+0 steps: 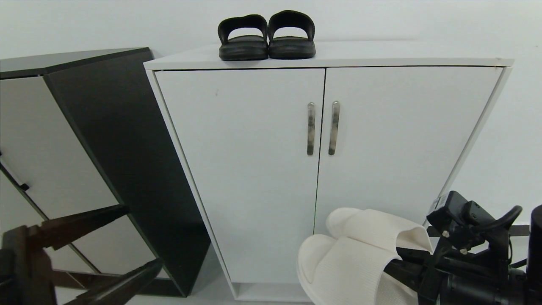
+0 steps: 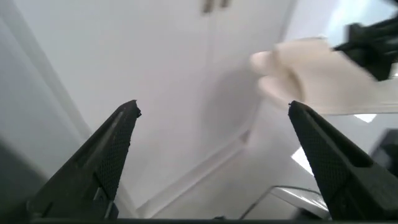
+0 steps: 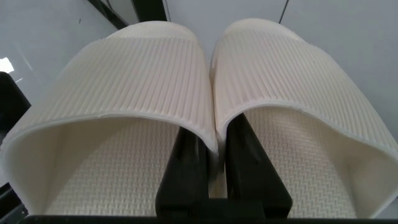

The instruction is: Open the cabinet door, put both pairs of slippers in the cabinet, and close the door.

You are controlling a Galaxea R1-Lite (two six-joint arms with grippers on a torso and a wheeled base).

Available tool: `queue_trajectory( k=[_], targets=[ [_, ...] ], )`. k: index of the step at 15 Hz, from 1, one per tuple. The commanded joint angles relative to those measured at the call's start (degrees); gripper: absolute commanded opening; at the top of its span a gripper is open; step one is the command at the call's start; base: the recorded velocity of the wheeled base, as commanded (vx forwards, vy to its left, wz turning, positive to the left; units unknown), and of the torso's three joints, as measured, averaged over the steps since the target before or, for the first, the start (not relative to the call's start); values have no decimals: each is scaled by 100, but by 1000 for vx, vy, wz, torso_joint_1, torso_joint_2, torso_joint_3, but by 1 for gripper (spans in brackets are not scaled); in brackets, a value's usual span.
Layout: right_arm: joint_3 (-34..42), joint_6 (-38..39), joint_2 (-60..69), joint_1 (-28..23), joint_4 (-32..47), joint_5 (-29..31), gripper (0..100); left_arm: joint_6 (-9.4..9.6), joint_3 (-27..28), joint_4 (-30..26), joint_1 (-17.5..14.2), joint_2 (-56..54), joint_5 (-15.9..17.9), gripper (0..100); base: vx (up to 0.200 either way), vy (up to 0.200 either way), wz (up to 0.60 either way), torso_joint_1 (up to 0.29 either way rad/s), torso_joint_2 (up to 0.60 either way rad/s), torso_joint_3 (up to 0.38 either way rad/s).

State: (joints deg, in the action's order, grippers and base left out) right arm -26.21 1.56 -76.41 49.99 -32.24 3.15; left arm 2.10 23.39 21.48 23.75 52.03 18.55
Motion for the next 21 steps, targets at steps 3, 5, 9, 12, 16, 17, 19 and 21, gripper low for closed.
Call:
queue_trajectory(
  k=[3,5,9,12,16,17,19,21],
  targets=[
    [19,11,-23,2,-10,-7,0,-342,930,164,1580,1195,-335,100,0,0,0,0,0,0],
    [28,11,-23,2,-10,-86,0,-350,1097,181,1756,1389,-344,100,0,0,0,0,0,0],
    [90,20,-111,2,-10,-165,0,-359,1589,875,2116,2435,-555,100,0,0,0,0,0,0],
    [99,29,-146,-7,-10,-200,0,-385,1800,1447,2222,3112,-555,100,0,0,0,0,0,0],
    [99,29,-102,-25,-10,-200,0,-552,3110,1552,2459,4078,-238,100,0,0,0,0,0,0],
    [107,29,-76,-25,-10,-200,0,-684,3409,1535,2398,4254,-36,100,0,0,0,0,0,0],
    [99,37,-58,-34,-10,-200,0,-1133,3910,1315,2336,4412,333,100,0,0,0,0,0,0],
    [99,37,-58,-34,-10,-200,0,-1370,4208,1007,2248,4430,764,100,0,0,0,0,0,0]
  ],
)
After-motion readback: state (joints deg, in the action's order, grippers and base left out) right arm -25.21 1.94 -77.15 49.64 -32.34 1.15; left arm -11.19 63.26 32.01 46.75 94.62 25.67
